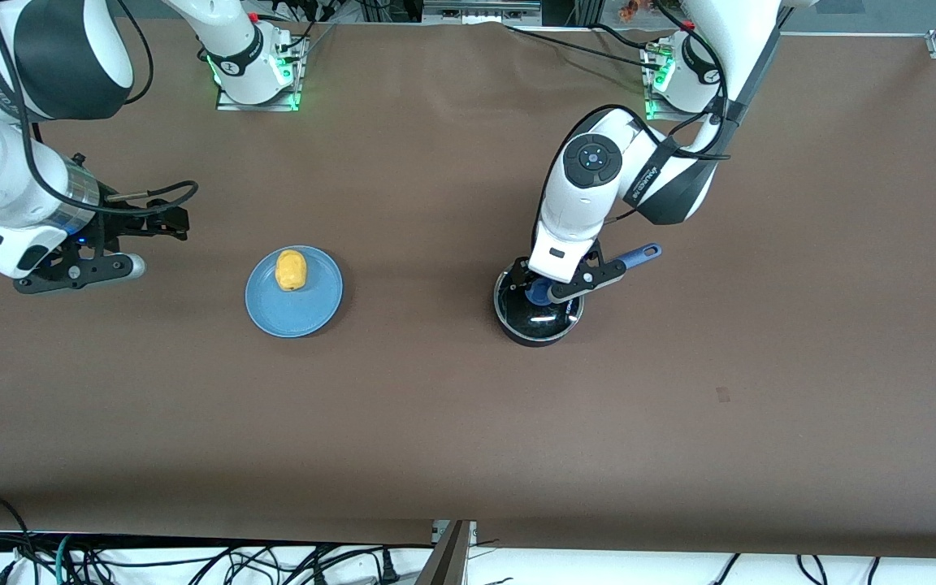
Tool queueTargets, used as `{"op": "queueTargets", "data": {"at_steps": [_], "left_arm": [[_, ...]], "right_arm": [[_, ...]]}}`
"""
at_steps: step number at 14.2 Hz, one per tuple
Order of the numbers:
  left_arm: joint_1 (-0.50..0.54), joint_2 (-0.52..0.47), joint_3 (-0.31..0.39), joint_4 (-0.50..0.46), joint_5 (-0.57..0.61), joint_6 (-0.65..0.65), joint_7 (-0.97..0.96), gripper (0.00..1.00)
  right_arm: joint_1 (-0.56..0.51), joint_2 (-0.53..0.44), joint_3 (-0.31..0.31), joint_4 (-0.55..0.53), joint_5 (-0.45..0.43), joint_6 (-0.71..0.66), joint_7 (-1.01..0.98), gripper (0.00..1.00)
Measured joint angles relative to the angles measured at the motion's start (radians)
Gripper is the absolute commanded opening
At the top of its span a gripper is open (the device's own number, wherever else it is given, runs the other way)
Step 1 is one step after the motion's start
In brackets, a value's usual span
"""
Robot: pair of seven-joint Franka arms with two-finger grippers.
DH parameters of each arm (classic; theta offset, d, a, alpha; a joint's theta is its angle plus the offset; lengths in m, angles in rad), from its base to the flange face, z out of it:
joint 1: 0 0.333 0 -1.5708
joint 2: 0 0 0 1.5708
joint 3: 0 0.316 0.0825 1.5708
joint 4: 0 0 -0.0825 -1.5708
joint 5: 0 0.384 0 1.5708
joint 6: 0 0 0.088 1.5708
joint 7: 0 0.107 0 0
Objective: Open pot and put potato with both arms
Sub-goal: 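Lower the left gripper onto the blue knob while the right gripper nears the plate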
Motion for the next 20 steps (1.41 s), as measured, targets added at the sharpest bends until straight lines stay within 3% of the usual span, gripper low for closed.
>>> {"op": "queueTargets", "data": {"at_steps": [20], "left_arm": [[-0.028,0.062,0.002,0.033,0.043,0.029,-0.053,1.00]], "right_arm": [[0.048,0.037,0.001,0.001,0.001,0.046,0.008,1.00]]}}
